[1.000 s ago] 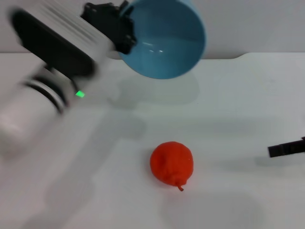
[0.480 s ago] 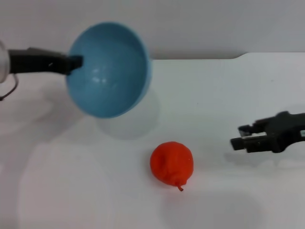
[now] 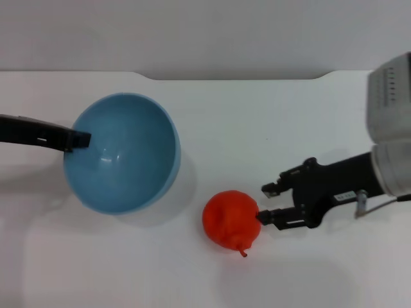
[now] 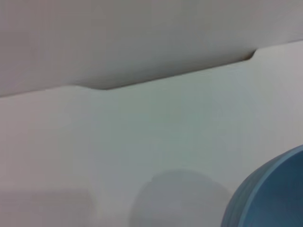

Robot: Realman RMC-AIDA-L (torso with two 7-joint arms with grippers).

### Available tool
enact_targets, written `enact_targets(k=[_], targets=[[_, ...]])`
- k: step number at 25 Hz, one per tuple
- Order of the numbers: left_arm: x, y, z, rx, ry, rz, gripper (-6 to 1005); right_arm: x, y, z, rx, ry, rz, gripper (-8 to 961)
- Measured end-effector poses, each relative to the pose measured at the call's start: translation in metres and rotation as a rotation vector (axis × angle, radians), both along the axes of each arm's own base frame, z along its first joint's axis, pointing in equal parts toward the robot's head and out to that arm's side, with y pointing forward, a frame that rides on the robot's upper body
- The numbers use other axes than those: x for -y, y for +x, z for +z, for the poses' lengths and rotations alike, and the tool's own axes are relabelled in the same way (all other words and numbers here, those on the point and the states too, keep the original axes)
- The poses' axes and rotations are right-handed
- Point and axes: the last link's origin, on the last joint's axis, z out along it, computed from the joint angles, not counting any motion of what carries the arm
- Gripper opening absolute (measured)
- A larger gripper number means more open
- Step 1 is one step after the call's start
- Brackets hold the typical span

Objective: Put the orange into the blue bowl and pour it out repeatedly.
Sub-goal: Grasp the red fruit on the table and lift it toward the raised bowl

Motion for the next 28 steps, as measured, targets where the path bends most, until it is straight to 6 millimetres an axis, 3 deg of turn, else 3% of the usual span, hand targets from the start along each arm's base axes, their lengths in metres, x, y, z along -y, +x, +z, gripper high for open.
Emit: enact_targets(k=[6, 16, 26, 28], targets=[[0.002, 0.001, -0.004, 0.002, -0.019, 0.003, -2, -0.007, -0.007, -0.023, 0.04, 0.018, 0.037, 449], [0.006, 0.001, -0.006, -0.036, -0.078, 0.023, -2, -0.014, 0.015, -0.059, 0.083, 0.036, -0.067, 443], [0.003, 0.005, -0.006, -0.041, -0.083, 0.014, -2, -0.016, 0.023, -0.06, 0.047, 0.064, -0.125, 437], [0.002, 0.007, -0.007, -0.041, -0.087, 0.009, -2, -0.015, 0.022, -0.059, 0.042, 0.066, -0.121, 345]])
